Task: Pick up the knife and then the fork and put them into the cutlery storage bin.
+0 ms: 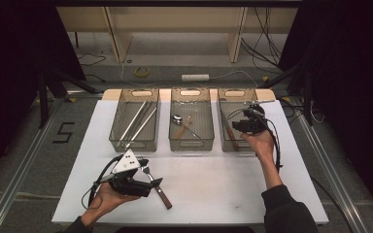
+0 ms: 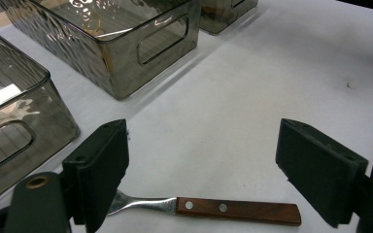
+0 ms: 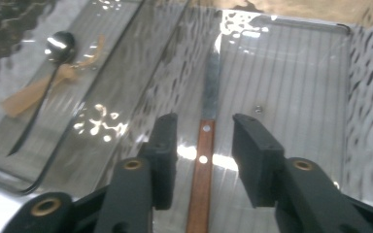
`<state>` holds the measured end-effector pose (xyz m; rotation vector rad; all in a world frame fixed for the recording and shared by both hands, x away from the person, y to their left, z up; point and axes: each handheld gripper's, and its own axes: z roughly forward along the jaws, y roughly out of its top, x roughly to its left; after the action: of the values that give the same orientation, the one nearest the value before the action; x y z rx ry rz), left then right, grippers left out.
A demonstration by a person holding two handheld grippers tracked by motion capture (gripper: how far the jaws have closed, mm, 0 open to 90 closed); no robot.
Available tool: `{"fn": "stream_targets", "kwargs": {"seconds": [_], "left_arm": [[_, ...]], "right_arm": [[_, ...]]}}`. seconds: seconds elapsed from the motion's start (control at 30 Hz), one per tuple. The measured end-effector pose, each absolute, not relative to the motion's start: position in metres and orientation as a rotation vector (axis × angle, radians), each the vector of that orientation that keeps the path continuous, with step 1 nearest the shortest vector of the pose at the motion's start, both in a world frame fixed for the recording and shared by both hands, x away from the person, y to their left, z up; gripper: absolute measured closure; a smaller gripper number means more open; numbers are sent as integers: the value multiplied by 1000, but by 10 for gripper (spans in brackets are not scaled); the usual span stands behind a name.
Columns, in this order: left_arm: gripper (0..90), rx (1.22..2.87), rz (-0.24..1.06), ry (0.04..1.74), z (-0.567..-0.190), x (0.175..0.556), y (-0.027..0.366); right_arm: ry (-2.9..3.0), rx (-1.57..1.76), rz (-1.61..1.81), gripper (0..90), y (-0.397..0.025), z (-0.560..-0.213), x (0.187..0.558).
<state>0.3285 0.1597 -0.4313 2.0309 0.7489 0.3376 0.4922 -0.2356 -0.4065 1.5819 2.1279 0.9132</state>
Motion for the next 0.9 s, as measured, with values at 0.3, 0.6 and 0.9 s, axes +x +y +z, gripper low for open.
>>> {"fn": "stream_targets", "kwargs": {"seconds": [0.3,0.6,0.9], "left_arm": [[190,2037,332,757,-431,330,160],[190,2056,324,753,-428,332,163],[191,2132,303,742,-428,338,161]], "right_arm": [[2208,1406,1041,443,-235,-394,462],[2263,1285,1127,393,-229,-397,418],[2304,1212,1184,375,-222,-412,385]]}}
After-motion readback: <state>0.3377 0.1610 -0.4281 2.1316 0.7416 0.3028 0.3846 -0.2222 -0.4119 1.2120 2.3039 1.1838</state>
